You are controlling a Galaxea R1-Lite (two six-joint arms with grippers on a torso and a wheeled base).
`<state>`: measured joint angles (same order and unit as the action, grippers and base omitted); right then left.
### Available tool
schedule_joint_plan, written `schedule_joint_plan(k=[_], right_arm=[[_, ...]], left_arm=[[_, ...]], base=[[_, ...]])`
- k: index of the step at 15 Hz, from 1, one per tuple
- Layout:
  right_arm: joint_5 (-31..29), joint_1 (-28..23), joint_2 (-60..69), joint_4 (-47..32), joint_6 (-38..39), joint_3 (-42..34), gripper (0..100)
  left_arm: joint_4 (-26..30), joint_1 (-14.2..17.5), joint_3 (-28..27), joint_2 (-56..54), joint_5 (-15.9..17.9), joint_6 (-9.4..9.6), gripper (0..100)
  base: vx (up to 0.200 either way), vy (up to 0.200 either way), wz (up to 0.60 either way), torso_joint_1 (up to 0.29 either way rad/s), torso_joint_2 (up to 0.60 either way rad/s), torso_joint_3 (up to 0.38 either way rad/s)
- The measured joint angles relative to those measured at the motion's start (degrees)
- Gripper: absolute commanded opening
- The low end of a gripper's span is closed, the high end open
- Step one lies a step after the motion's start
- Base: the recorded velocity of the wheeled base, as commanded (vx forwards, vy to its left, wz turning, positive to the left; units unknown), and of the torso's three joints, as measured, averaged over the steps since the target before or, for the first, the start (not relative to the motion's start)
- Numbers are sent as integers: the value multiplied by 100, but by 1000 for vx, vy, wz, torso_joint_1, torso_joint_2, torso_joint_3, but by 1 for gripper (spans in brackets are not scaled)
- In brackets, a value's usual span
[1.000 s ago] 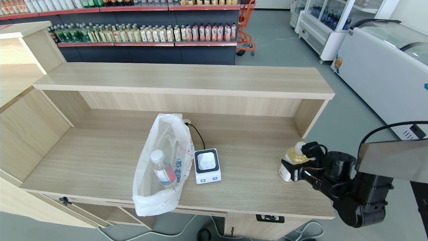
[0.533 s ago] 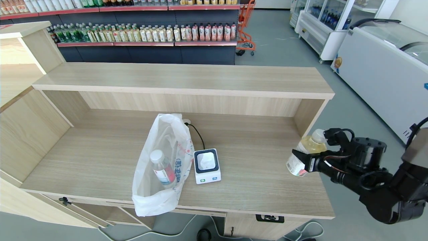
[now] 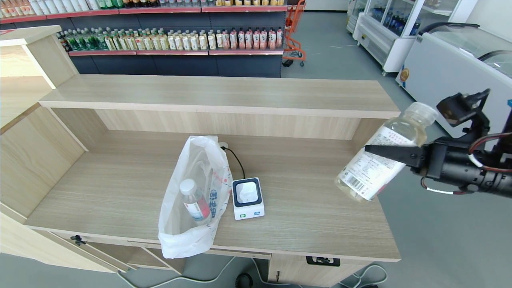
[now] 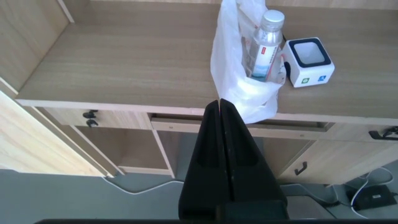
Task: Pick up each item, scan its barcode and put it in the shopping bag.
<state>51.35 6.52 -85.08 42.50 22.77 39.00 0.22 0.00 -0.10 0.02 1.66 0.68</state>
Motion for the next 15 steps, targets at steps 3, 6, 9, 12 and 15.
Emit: schedule_joint_plan(k=[3, 6, 9, 12, 15], right_arm=[[1240, 11, 809, -38, 813, 85, 0], [1601, 107, 1212, -54, 917, 41, 0], [2110, 240, 1482, -51, 1226, 35, 0], [2211, 463, 1675, -51, 1319, 22, 0], [2222, 634, 1775, -51, 1418, 24, 0]], left_arm=[[0, 0, 0, 0, 1, 2, 0], [0, 0, 0, 0, 0, 0, 0], [0, 0, 0, 0, 0, 0, 0], [0, 0, 0, 0, 0, 0, 0], [-1, 0, 0, 0, 0, 2, 0]], base=[[0, 0, 0, 0, 0, 0], [0, 0, 0, 0, 0, 0], [0, 0, 0, 0, 0, 0], [0, 0, 0, 0, 0, 0], [0, 0, 0, 0, 0, 0]])
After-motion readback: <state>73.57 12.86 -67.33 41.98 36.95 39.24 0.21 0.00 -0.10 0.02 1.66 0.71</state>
